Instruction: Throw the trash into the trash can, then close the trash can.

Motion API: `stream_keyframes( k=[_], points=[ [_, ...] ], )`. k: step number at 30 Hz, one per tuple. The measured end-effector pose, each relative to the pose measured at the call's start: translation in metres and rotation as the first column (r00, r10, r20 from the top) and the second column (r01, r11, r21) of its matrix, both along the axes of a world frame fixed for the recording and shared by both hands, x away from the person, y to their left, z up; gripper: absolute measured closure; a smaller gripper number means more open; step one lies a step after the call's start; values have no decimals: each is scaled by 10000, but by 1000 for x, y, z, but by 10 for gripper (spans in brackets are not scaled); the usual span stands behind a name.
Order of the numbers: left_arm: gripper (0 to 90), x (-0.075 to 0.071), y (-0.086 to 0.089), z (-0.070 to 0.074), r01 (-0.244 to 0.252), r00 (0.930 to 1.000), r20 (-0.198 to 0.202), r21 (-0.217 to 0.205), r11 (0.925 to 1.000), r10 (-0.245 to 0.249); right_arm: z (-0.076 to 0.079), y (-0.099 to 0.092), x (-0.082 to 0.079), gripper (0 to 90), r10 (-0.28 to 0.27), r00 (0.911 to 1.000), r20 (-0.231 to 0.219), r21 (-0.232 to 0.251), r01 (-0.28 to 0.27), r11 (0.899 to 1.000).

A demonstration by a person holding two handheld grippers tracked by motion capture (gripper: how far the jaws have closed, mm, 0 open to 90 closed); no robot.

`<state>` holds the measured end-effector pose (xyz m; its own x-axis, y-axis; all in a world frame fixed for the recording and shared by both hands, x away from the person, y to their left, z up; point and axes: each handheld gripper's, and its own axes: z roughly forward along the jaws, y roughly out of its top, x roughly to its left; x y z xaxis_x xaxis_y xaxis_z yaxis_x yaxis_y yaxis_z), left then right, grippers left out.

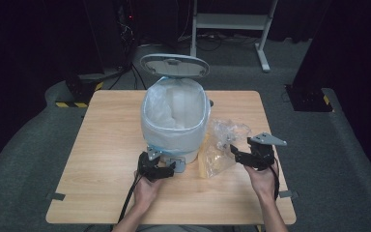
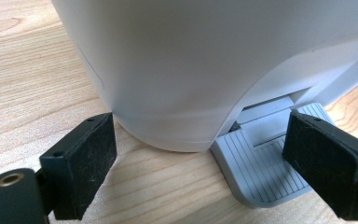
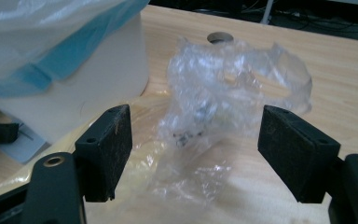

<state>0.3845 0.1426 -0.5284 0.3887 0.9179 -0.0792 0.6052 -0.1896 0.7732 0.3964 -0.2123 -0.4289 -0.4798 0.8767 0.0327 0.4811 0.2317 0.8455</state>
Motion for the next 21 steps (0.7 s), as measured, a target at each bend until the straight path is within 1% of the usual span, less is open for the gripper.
stream_keyframes(
  k=[3, 4, 6, 7, 9, 11, 15, 19, 21],
  points=[
    [99, 0, 0, 0, -2, 10000, 2, 7, 10000, 2, 7, 6, 12, 250, 106, 9999, -53, -191, -107, 9998],
    [99, 0, 0, 0, -2, 10000, 2, 15, 10000, 2, 9, 7, 15, 248, 143, 9999, -29, -187, -144, 9997],
    [99, 0, 0, 0, -1, 10000, 0, 10, 10000, 1, 12, 8, 30, 236, 183, 9997, -179, -149, -186, 9997],
    [99, 0, 0, 0, -1, 10000, 0, 10, 10000, 1, 12, 8, 30, 236, 183, 9997, -179, -149, -186, 9997],
    [99, 0, 0, 0, -6, 10000, 3, 1, 10000, 6, 14, 10, 38, 234, 135, 9996, -258, -199, -140, 9997],
    [99, 0, 0, 0, -4, 10000, 2, 8, 10000, 4, 15, 11, 44, 238, 107, 9997, -228, -236, -113, 9997],
    [100, 0, 0, 0, -6, 10000, 6, 8, 10000, 6, 19, 14, 55, 239, -48, 9994, -340, -368, 35, 9993],
    [100, 0, 0, 0, -11, 10000, 6, 11, 10000, 11, 21, 15, 61, 238, 37, 9997, -232, -254, -43, 9997],
    [101, 0, 0, 0, -17, 10000, 0, -6, 10000, 17, 19, 17, 64, 239, 108, 9993, -370, -277, -118, 9995]
  ],
)
